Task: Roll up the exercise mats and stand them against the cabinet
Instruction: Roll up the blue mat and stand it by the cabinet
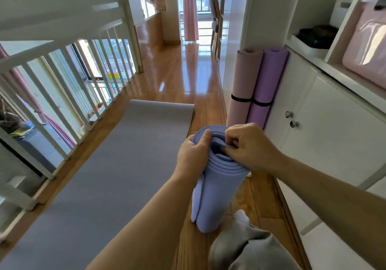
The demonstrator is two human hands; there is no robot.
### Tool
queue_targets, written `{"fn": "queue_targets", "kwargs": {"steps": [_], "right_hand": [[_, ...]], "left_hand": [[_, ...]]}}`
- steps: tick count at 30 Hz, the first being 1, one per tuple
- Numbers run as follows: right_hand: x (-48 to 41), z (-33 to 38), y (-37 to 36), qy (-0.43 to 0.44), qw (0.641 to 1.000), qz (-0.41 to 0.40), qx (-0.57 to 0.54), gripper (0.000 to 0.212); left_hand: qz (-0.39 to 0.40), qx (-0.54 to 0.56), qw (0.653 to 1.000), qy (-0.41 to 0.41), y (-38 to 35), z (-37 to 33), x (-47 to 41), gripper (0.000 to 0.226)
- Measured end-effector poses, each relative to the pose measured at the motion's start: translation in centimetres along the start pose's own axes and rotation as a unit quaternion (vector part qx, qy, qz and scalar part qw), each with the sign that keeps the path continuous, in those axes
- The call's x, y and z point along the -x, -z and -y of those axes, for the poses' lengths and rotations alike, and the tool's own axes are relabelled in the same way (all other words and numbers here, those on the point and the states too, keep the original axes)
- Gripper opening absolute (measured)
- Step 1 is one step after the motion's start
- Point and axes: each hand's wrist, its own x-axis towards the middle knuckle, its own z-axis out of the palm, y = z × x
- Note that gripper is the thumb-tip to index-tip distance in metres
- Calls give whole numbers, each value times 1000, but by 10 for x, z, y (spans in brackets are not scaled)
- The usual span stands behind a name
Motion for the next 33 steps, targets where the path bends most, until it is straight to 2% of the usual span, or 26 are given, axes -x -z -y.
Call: {"fn": "queue_targets", "kwargs": {"steps": [3, 7, 11, 22, 26, 29, 31, 33], "right_hand": [[-13, 5, 8, 22, 991, 56, 122, 18], [-19, 16, 3, -9, 969, 60, 240, 24], [-21, 21, 0, -21, 956, 60, 286, 23], [-33, 30, -6, -23, 945, 113, 306, 21], [-41, 35, 5, 8, 920, 174, 350, 17], [-45, 37, 7, 25, 904, 205, 374, 21], [-46, 33, 5, 19, 906, 217, 363, 22], [-47, 29, 4, 5, 925, 217, 313, 19]], "left_hand": [[-14, 3, 1000, 14, -1, -4, -2, 28], [-26, -14, 999, 18, 0, -7, -4, 24], [-34, -31, 999, 15, -1, -6, -4, 26], [-50, -29, 998, 36, 4, -8, -3, 27], [-36, -35, 998, 32, 4, -7, 0, 30], [-25, -27, 999, 34, 2, -10, 1, 32], [-22, -22, 999, 36, 2, -10, 2, 29], [-31, -15, 999, 35, 4, -10, 3, 26]]}}
